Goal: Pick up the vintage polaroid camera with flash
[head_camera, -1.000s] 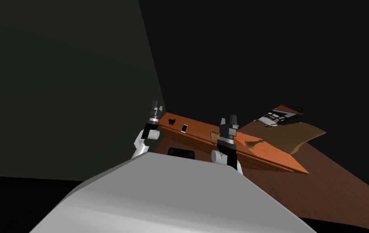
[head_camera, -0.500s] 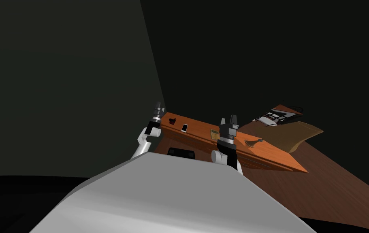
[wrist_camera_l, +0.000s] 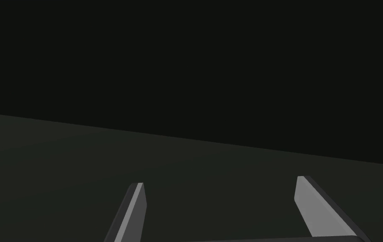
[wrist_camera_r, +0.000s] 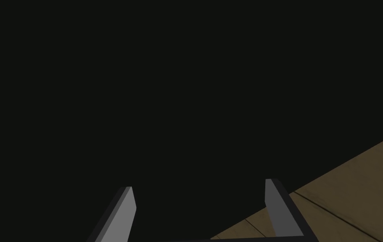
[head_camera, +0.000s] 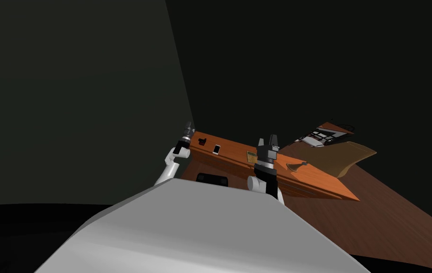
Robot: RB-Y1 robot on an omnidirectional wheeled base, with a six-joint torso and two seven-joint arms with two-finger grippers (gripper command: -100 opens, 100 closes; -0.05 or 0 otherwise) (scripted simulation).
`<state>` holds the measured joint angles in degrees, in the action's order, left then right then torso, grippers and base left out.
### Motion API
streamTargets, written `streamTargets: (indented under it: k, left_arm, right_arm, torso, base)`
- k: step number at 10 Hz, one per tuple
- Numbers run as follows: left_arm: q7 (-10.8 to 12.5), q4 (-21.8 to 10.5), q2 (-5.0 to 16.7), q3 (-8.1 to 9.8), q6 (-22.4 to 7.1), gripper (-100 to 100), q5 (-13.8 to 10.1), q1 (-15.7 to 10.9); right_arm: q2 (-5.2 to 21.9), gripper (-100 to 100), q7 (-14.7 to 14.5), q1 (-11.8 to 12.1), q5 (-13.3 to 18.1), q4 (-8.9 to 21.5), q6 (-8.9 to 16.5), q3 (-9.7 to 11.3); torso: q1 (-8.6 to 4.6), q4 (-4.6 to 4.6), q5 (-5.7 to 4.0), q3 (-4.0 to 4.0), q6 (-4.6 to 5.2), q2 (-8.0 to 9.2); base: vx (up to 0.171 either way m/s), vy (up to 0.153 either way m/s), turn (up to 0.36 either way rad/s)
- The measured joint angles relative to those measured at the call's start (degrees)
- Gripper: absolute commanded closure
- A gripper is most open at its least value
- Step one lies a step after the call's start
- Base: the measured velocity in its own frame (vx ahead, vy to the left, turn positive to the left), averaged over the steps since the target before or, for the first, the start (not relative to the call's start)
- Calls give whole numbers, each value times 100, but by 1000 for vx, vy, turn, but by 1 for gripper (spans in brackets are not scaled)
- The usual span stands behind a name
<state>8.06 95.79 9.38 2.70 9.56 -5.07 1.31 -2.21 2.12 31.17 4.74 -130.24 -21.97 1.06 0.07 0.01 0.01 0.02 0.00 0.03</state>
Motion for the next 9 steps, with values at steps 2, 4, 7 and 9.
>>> streamTargets:
  k: [2,4,7,9]
  left_arm:
    - [84,-267,7,-7,-193,-100,-30,-134]
    - [180,-678,30,13,-388,-100,-66,-388]
    - [288,-986,0,18,-804,-100,-92,-579]
    - [395,-1274,30,12,-1001,-100,-135,-721]
  right_arm:
    - [0,0,0,0,0,0,0,0]
    - [0,0,0,0,0,0,0,0]
    - [0,0,0,0,0,0,0,0]
    - [0,0,0,0,0,0,0,0]
  torso:
    - [2,-1,1,-1,0,-2]
    - [3,-1,1,-3,0,-5]
    - [4,-1,1,-3,-1,-5]
    - [5,-2,2,-4,-2,-6]
  base:
    - [-6,22,-5]
    - [-3,24,-10]
    - [1,33,-11]
    - [7,33,-14]
